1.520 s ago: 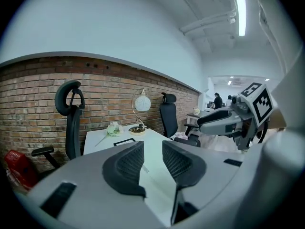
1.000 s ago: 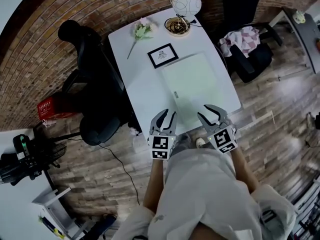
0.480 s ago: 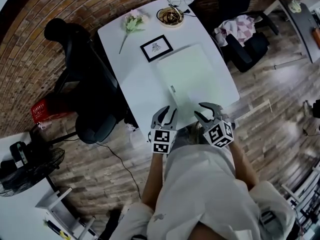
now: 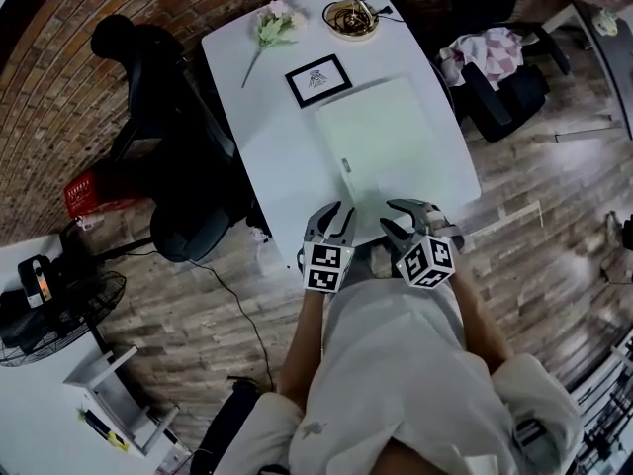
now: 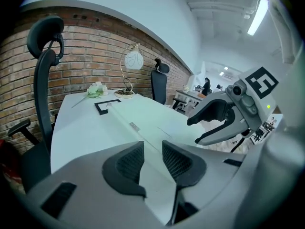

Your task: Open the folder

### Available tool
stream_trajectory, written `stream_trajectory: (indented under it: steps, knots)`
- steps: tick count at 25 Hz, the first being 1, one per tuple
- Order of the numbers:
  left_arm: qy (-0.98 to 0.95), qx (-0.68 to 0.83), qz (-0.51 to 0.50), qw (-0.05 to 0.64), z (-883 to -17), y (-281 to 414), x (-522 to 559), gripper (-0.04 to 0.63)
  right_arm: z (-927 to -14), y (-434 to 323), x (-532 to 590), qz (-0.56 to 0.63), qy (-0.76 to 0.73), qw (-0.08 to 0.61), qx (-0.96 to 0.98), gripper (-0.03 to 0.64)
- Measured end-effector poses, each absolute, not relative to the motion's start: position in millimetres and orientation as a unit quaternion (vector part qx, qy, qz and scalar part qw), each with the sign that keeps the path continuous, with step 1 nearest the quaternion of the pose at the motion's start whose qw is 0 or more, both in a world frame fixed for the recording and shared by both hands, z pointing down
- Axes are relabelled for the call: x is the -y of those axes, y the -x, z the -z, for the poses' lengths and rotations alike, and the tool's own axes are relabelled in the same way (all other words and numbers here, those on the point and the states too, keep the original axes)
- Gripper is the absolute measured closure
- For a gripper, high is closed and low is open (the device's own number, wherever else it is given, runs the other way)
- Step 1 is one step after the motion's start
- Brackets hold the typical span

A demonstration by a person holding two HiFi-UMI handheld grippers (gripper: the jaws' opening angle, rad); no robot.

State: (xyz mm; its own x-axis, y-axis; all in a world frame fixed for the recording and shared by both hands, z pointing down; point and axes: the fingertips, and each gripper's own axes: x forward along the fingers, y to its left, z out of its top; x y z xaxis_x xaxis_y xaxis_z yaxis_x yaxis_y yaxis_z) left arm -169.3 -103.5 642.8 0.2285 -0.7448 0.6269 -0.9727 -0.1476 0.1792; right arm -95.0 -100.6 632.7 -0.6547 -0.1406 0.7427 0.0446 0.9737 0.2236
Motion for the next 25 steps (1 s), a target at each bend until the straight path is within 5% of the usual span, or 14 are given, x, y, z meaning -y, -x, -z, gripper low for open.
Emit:
stream_trajectory:
  steps: [25]
  knots:
    - [-0.713, 0.589, -0.21, 0.318, -676.3, 153.4, 90.5, 0.476, -682.6, 99.3, 66.0, 0.216, 0.097, 0.444, 0.864, 0.402]
